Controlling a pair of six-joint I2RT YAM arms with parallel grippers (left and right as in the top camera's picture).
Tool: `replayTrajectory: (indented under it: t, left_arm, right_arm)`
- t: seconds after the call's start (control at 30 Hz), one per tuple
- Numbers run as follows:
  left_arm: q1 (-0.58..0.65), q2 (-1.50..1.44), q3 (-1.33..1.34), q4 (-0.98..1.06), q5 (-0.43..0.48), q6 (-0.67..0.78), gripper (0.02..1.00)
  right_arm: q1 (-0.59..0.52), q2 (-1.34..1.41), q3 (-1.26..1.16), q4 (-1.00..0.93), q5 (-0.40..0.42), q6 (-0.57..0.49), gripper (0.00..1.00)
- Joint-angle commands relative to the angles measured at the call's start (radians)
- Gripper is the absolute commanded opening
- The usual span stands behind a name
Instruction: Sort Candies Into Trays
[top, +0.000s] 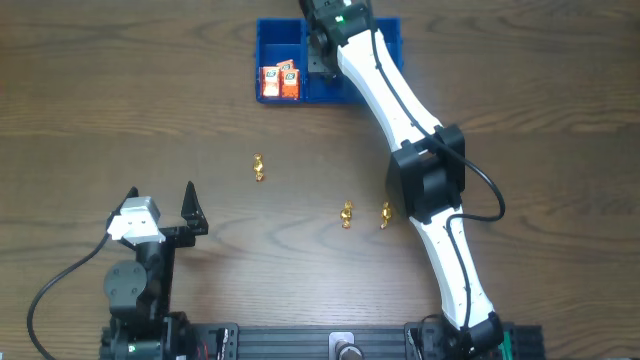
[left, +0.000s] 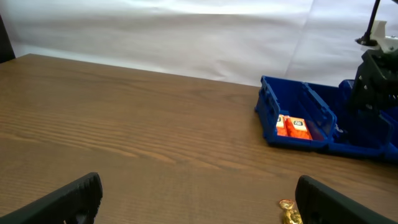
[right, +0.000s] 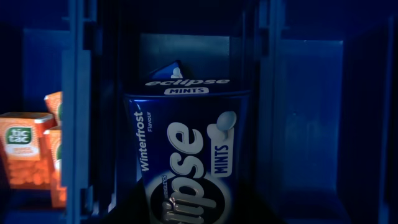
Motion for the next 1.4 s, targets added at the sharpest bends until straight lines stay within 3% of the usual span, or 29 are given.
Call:
replayTrajectory:
  t: [0.03, 0.5, 0.57, 0.63, 0.77, 0.8, 1.07, 1.23, 1.4]
  left_arm:
    - [0.003, -0.004, -0.014, -0.042, 0.013, 0.014, 0.996]
    - [0.003, -0.004, -0.014, -0.042, 0.013, 0.014, 0.998]
    - [0.003, -0.004, -0.014, -0.042, 0.013, 0.014, 0.998]
    - [0.003, -0.004, -0.014, -0.042, 0.013, 0.014, 0.998]
    - [0.003, -0.004, -0.014, -0.042, 0.013, 0.014, 0.998]
    - [0.003, -0.004, -0.014, -0.042, 0.013, 0.014, 0.998]
    - [0.003, -0.004, -0.014, -0.042, 0.013, 0.014, 0.998]
    - [0.003, -0.004, -0.014, -0.042, 0.013, 0.014, 0.998]
    - [0.003, -0.004, -0.014, -0.042, 0.013, 0.014, 0.996]
  right_arm:
    - [-0.002, -0.016, 0.014, 0.008, 0.006, 0.014, 0.178]
    - [-0.002, -0.016, 0.016, 0.025, -0.039, 0.036, 0.218]
    - [-0.002, -0.016, 0.016, 0.025, -0.039, 0.036, 0.356]
    - [-0.002, -0.017, 0.016, 0.025, -0.039, 0.036, 0.617]
    - [-0.002, -0.046, 0.016, 0.021, -0.039, 0.036, 0.932]
    - [-0.004, -0.063, 0.016, 0.018, -0.039, 0.036, 0.961]
    - [0.019, -0.312, 0.014, -0.106, -0.039, 0.035, 0.996]
    - [0.149, -0.36, 0.01, -0.245, -0.039, 0.052, 1.0]
    - [0.27, -0.359, -0.161, -0.214, -0.039, 0.124, 1.0]
